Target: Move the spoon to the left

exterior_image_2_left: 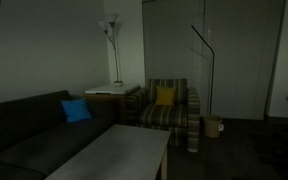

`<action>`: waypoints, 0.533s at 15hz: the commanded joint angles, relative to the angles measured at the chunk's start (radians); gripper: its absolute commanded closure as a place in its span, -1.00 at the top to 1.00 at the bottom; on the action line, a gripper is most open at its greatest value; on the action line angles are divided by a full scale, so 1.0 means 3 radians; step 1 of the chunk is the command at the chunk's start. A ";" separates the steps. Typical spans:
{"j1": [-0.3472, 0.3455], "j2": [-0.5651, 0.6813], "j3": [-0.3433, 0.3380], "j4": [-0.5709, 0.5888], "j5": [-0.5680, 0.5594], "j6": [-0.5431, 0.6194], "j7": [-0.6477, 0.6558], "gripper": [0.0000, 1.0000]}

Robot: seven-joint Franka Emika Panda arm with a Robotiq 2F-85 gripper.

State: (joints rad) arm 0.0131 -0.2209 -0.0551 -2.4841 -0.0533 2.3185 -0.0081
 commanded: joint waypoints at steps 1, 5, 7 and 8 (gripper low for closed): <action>-0.0070 0.0098 0.0030 0.0032 0.0016 -0.0006 0.0028 1.00; -0.0117 0.0326 0.0016 0.0151 0.0011 -0.0008 0.0096 1.00; -0.0117 0.0325 0.0016 0.0163 0.0011 -0.0009 0.0101 1.00; -0.0096 0.0319 0.0022 0.0153 0.0025 -0.0038 -0.0006 1.00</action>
State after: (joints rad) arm -0.0113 -0.1242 -0.0603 -2.4362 -0.0521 2.3178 0.0237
